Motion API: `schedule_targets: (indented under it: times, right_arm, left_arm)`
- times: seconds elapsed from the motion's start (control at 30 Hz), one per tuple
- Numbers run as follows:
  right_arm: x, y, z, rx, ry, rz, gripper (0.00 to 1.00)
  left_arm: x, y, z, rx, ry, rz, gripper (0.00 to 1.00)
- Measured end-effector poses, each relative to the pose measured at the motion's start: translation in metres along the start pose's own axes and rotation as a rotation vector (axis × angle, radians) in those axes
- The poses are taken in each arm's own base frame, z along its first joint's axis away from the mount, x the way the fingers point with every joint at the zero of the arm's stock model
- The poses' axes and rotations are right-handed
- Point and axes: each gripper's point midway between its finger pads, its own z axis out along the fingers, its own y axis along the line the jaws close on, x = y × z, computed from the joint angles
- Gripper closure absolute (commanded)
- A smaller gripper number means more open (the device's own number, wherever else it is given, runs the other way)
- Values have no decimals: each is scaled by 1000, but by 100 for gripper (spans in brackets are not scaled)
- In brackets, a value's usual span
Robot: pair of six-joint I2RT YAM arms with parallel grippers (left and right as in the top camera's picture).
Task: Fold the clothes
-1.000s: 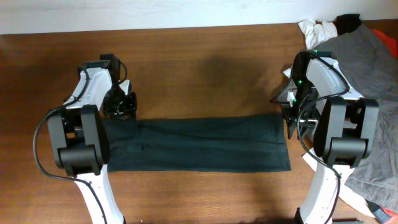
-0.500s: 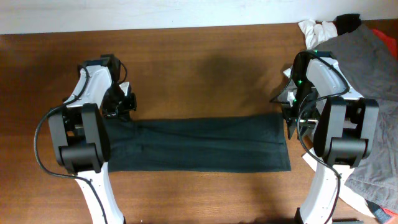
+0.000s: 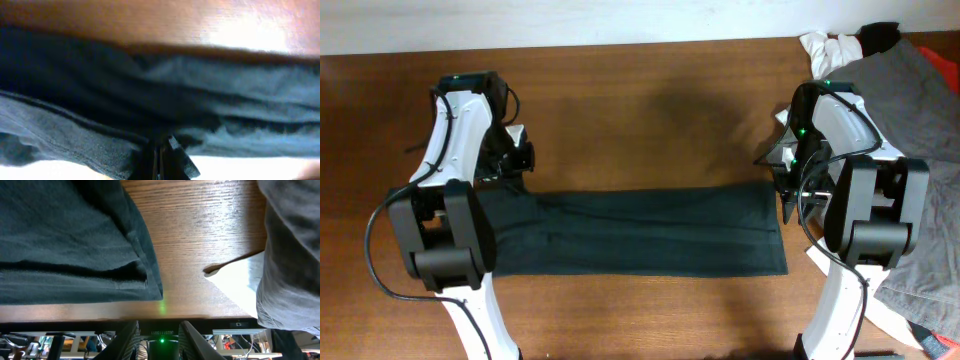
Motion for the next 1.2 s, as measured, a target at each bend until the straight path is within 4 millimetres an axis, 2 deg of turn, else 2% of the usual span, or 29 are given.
schedule_targets:
  times: [0.13, 0.4, 0.47, 0.7, 0.83, 0.93, 0.97, 1.0, 1.2]
  right_arm:
    - [0, 0, 0, 0, 0, 0, 69]
    - [0, 0, 0, 0, 0, 0, 69]
    - [0, 0, 0, 0, 0, 0, 69]
    - [0, 0, 0, 0, 1, 0, 69]
    - [1, 0, 0, 0, 4, -1, 69]
    - [1, 0, 0, 0, 5, -1, 69]
    - [1, 0, 0, 0, 5, 0, 69]
    - [1, 0, 0, 0, 5, -1, 69]
    - [1, 0, 0, 0, 5, 0, 69]
  left_arm:
    - [16, -16, 0, -14, 54, 56, 99]
    - [41, -76, 7, -65, 108, 259, 99]
    - [47, -85, 10, -73, 118, 290, 99]
    - [68, -84, 32, -128, 208, 320, 99]
    - [72, -81, 39, -135, 227, 318, 99]
    - [70, -81, 39, -134, 218, 319, 89]
    - [69, -81, 40, -134, 216, 322, 73]
    - [68, -81, 40, -134, 213, 327, 68]
    - [65, -84, 41, -121, 199, 335, 68]
